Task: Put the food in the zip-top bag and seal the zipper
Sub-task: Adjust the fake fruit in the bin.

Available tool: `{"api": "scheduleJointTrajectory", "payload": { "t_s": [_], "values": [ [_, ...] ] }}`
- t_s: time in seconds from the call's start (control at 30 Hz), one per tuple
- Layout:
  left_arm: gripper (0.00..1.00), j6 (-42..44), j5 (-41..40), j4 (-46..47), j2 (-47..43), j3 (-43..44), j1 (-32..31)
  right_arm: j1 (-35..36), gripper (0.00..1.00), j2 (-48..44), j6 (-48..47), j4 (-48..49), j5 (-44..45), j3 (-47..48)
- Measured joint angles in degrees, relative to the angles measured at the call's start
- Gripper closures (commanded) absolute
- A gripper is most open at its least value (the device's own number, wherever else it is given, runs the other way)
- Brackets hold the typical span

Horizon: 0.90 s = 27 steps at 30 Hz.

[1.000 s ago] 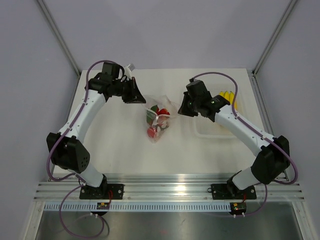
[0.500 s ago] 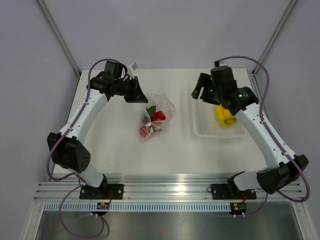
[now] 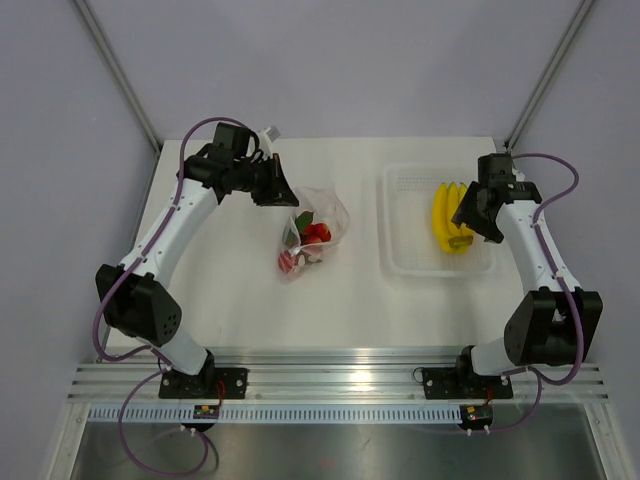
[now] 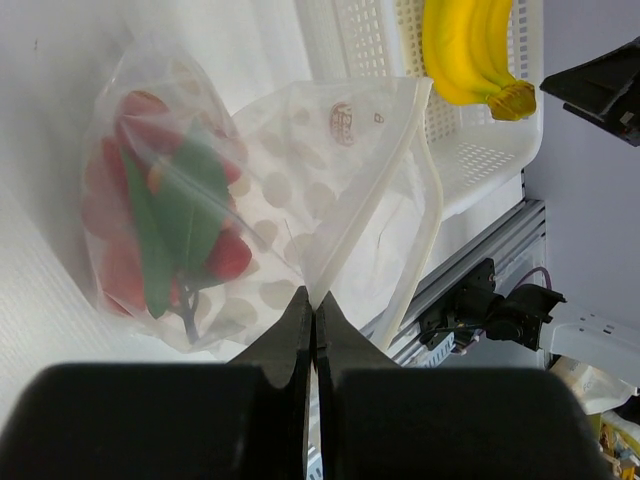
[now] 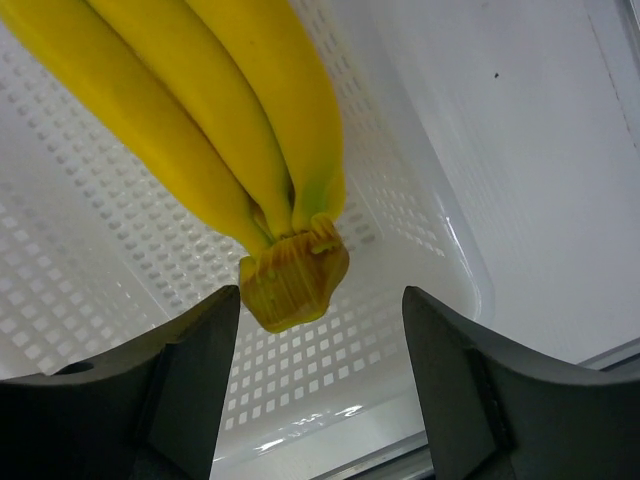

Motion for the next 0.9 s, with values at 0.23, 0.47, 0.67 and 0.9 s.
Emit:
{"api": "scheduleJointTrajectory", "payload": {
  "t_s": [0.23,0.47,0.67,0.9],
  "values": [
    [1.00,0.0,0.0,0.5,0.2,-0.5,0.0,-3.4,0.31,0.4,0.5,2.5,-2.1,-6.1],
    [1.00,0.0,0.0,0.5,0.2,-0.6,0.0,-3.4,0.43,2.8,2.2,8.5,-11.8,-7.3],
    [1.00,0.0,0.0,0.5,0.2,-0.6,0.0,-2.8,0.49,4.9,5.6,16.1,-24.8,-7.1],
    [1.00,0.0,0.0,0.7,0.3,-0.6,0.0,4.7,0.39,11.1,5.7,17.2,-33.3,-0.6]
  ]
}}
